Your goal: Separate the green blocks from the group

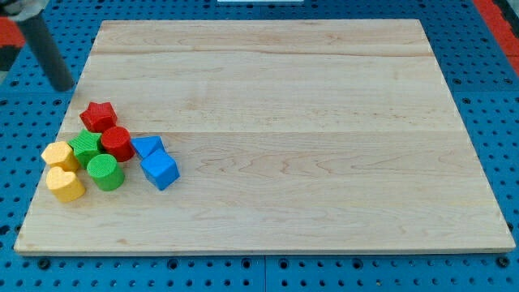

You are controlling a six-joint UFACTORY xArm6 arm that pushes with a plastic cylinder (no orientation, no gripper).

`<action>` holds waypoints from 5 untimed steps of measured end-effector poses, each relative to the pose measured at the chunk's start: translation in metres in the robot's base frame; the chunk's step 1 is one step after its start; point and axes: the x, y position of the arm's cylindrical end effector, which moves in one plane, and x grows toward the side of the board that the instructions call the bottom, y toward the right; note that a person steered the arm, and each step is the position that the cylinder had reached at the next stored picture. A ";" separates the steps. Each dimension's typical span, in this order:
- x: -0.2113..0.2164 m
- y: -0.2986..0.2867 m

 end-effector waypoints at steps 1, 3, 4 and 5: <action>0.064 0.015; 0.082 0.052; 0.114 0.063; 0.114 0.095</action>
